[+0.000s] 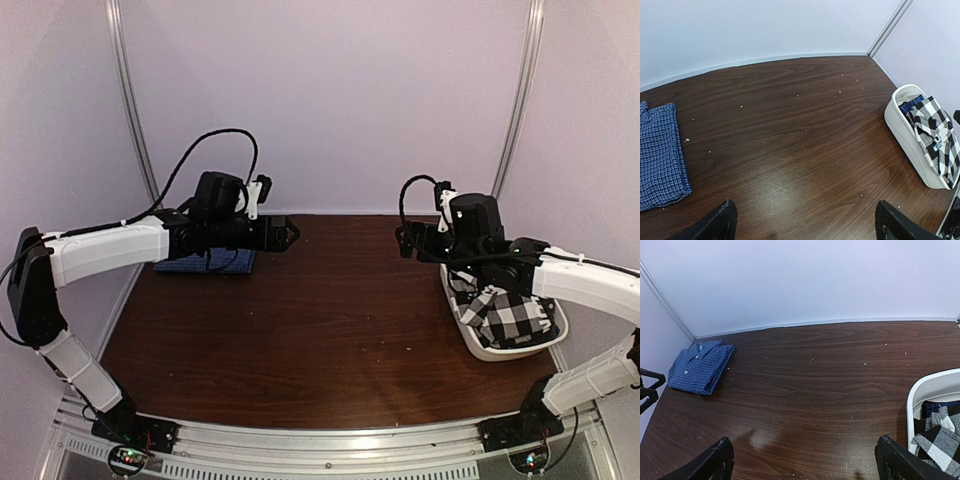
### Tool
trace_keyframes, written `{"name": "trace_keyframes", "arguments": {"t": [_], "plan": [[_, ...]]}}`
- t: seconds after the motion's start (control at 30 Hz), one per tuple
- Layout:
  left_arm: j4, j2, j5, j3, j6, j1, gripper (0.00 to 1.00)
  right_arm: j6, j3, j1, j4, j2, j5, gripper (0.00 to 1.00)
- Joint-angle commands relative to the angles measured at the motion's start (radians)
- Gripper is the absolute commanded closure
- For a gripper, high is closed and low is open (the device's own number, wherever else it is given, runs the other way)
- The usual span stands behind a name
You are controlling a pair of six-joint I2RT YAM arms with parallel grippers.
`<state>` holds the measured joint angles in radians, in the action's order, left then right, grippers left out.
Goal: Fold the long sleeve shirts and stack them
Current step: Pick up the crumpled shirt from the bin.
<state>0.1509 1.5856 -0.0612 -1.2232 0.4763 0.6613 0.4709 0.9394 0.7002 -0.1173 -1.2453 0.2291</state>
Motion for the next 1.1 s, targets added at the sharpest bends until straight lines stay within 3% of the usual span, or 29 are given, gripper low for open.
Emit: {"name": "trace_keyframes", "arguments": {"t": [0.0, 0.27, 0.43, 0.83, 1.07], "plan": [[-0.043, -0.031, 0.01, -0.012, -0.018, 0.004, 0.02, 0.004, 0.011, -0.005, -0.033, 0.013, 0.03, 0.0], [-0.035, -0.036, 0.014, -0.01, -0.019, 0.004, 0.02, 0.017, 0.032, -0.03, -0.11, -0.003, 0.078, 0.0], [-0.035, -0.041, 0.011, -0.007, -0.022, 0.004, 0.02, 0.047, 0.045, -0.134, -0.252, -0.04, 0.087, 0.0], [-0.023, -0.056, 0.005, 0.007, -0.039, 0.004, 0.02, 0.046, -0.09, -0.382, -0.33, 0.01, 0.072, 0.0], [-0.025, -0.051, 0.002, 0.013, -0.042, 0.004, 0.02, 0.045, -0.16, -0.413, -0.338, -0.006, 0.071, 0.03]]}}
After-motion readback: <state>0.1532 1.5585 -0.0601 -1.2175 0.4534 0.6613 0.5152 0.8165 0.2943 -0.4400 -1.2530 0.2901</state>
